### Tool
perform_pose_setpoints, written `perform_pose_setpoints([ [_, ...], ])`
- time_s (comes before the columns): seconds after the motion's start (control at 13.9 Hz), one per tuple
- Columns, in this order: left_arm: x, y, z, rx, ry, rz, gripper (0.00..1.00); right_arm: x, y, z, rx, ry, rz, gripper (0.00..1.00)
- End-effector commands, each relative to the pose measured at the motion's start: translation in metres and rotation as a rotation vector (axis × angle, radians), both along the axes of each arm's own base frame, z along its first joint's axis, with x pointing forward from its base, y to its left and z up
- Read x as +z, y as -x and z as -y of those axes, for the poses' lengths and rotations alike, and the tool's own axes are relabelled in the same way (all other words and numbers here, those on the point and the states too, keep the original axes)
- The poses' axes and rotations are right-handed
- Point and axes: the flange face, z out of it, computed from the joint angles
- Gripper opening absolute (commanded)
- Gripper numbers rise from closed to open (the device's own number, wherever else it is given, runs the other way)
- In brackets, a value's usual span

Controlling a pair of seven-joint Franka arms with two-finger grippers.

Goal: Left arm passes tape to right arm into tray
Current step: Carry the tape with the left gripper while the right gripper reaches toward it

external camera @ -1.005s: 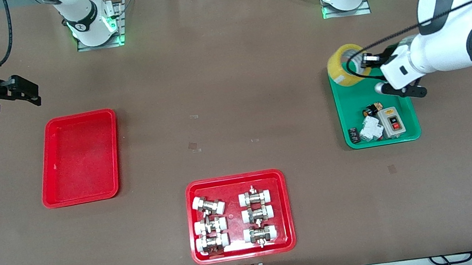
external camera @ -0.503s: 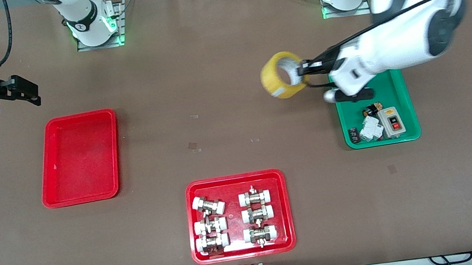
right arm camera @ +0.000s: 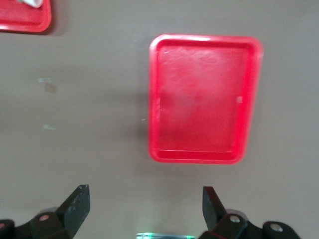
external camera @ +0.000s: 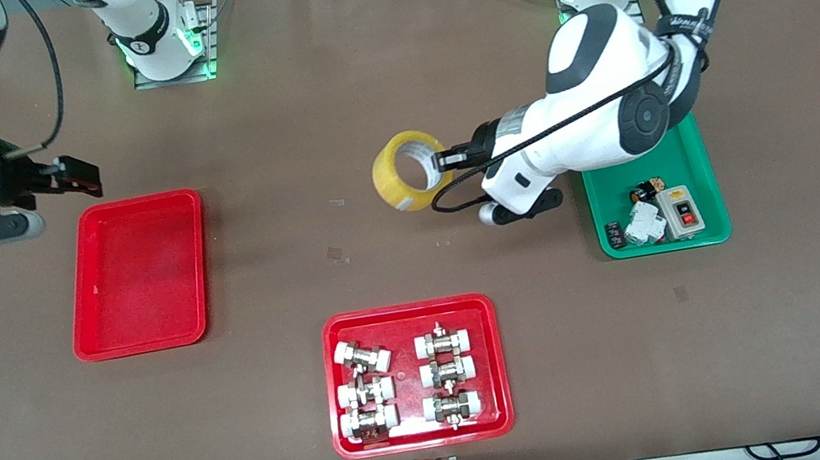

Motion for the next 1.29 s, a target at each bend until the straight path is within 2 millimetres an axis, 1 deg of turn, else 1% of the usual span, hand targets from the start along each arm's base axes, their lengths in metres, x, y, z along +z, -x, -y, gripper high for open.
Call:
perform_pose_setpoints([
  [0.0, -0.005, -0.001, 0.027, 0.010, 0.018, 0.028, 0.02, -0.010, -0.008, -0.011, 0.035, -0.147, -0.037, 1.00],
  [0.22, -0.017, -0.006, 0.045, 0.039, 0.031, 0.107, 0.02, -0.023, -0.013, -0.027, 0.003, -0.340, -0.086, 1.00],
  [0.29, -0.023, -0.006, 0.051, 0.038, 0.018, 0.143, 0.02, -0.031, -0.016, -0.033, -0.006, -0.387, -0.107, 1.00],
  [0.36, -0.023, -0.003, 0.061, 0.027, 0.004, 0.189, 0.02, -0.037, -0.018, -0.038, -0.017, -0.432, -0.122, 1.00],
  [0.5, -0.022, 0.000, 0.073, 0.010, -0.016, 0.267, 0.02, -0.051, -0.026, -0.056, -0.057, -0.581, -0.165, 1.00],
  [0.57, -0.021, 0.001, 0.077, 0.025, -0.014, 0.282, 0.02, -0.062, -0.031, -0.063, -0.085, -0.660, -0.193, 1.00],
  [0.65, -0.025, 0.003, 0.085, 0.042, -0.014, 0.283, 0.02, -0.071, -0.035, -0.068, -0.098, -0.711, -0.207, 1.00],
  [0.72, -0.027, 0.009, 0.096, 0.075, -0.005, 0.291, 0.02, -0.077, -0.040, -0.075, -0.088, -0.752, -0.195, 1.00],
  [0.79, -0.029, 0.009, 0.102, 0.117, -0.005, 0.307, 0.02, -0.081, -0.044, -0.079, -0.060, -0.776, -0.160, 1.00],
  [0.86, -0.028, 0.010, 0.106, 0.146, -0.017, 0.312, 0.02, -0.087, -0.046, -0.088, -0.029, -0.791, -0.135, 1.00],
  [1.01, -0.029, 0.011, 0.108, 0.172, -0.042, 0.309, 0.02, -0.101, -0.053, -0.108, -0.016, -0.819, -0.100, 1.00],
  [1.08, -0.029, 0.016, 0.114, 0.181, -0.041, 0.299, 0.02, -0.105, -0.053, -0.120, -0.004, -0.832, -0.080, 1.00],
  [1.15, -0.031, 0.017, 0.116, 0.186, -0.043, 0.291, 0.02, -0.104, -0.054, -0.129, 0.005, -0.840, -0.059, 1.00],
  [1.22, -0.031, 0.017, 0.117, 0.185, -0.043, 0.291, 0.02, -0.112, -0.055, -0.134, 0.015, -0.838, -0.050, 1.00],
])
